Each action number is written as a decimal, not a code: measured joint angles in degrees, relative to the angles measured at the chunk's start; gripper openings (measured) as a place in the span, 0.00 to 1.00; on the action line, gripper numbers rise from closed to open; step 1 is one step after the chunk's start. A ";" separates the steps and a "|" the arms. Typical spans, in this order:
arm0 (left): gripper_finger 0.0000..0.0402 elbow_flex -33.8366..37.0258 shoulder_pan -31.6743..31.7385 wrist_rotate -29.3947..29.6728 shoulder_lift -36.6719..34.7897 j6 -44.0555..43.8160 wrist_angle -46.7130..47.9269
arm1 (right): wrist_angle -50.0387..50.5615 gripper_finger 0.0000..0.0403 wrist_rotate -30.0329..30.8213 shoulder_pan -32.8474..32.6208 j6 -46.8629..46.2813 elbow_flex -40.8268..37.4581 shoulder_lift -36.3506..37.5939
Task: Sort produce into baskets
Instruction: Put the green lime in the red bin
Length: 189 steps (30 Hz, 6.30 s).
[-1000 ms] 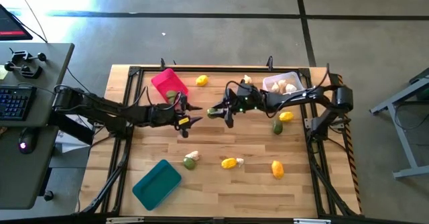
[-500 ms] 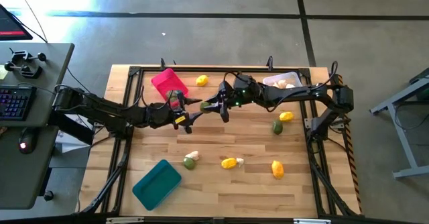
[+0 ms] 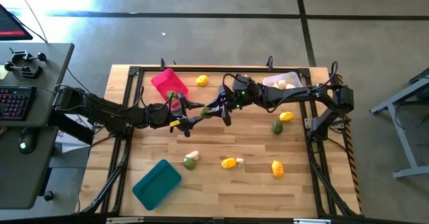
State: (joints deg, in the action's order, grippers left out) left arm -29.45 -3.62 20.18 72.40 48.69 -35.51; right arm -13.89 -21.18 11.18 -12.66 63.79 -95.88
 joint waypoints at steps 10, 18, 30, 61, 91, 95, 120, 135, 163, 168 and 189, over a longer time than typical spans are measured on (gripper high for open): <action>0.42 0.00 -2.19 -1.20 -0.04 1.16 0.33 | 0.46 0.52 1.47 0.02 0.47 -0.11 -0.02; 0.27 -0.07 -2.28 -0.27 -0.08 -1.70 3.24 | 2.29 0.57 1.43 0.44 2.18 -0.11 0.00; 0.13 -0.04 0.95 -15.78 1.11 -25.64 18.36 | 23.29 0.58 9.95 -1.75 11.42 -0.11 0.28; 0.66 -19.22 0.20 -32.04 30.35 -33.18 22.45 | 27.49 0.58 30.04 -23.04 -9.78 -3.92 0.20; 0.33 -26.64 1.21 -31.44 35.08 -22.36 32.59 | 31.37 0.58 29.76 -21.55 -0.61 -3.93 1.90; 0.30 -26.67 4.12 -27.79 30.85 -22.95 36.32 | 32.24 0.58 29.77 -19.88 2.00 -3.93 4.41; 0.29 -17.69 37.89 -12.66 1.73 -45.04 61.73 | 33.48 0.58 23.88 -1.37 18.87 -3.93 7.54; 0.29 -14.40 43.30 -18.22 6.49 -42.35 60.18 | 30.08 0.58 21.07 4.70 22.15 -3.93 7.54; 0.40 -14.64 40.27 -16.27 5.91 -45.62 54.09 | 25.85 0.43 19.82 8.95 24.19 -4.91 7.52; 0.19 -11.19 38.51 -16.69 1.80 -43.75 42.66 | 23.29 0.14 13.53 11.18 20.44 -9.02 7.43; 0.00 2.38 28.89 -25.66 -2.91 -49.51 6.64 | 33.53 0.02 23.57 1.09 -8.75 -22.52 20.84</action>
State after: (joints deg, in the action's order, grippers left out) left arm -27.07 25.27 -5.48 69.49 -0.82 -28.87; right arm 19.63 2.39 12.27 -21.41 41.27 -75.04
